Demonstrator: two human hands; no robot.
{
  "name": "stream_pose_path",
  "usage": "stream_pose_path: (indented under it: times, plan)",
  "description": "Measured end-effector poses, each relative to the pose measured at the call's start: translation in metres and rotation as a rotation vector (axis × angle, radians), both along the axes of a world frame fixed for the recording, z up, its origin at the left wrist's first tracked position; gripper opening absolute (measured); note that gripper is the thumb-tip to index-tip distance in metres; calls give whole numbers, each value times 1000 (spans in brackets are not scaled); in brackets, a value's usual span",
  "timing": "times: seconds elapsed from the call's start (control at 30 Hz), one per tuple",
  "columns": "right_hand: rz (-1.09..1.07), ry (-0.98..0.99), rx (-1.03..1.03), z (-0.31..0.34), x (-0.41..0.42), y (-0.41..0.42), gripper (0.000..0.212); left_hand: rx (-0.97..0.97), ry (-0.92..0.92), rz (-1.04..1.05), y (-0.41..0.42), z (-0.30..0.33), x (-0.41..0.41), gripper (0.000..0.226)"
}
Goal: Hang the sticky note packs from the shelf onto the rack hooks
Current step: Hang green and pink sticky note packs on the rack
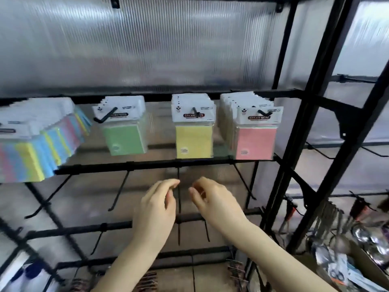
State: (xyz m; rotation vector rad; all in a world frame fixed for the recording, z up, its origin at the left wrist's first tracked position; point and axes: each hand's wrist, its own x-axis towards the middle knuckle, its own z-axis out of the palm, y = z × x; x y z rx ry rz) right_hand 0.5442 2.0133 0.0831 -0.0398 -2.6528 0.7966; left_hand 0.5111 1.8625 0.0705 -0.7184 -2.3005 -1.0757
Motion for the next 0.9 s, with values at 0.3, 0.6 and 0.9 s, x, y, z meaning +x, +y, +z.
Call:
stream_pose_path:
  times: [0.3, 0.6, 0.9]
  plan:
    - [303, 70, 25, 11, -43, -141, 23, -126, -110, 365, -168, -3, -4, 21]
    - [472, 68, -9, 2, -75, -312, 20, -166, -224, 554, -341, -8, -11, 21]
    - [647, 19, -53, -14, -85, -488, 21, -174, -379, 713, -504, -25, 5, 19]
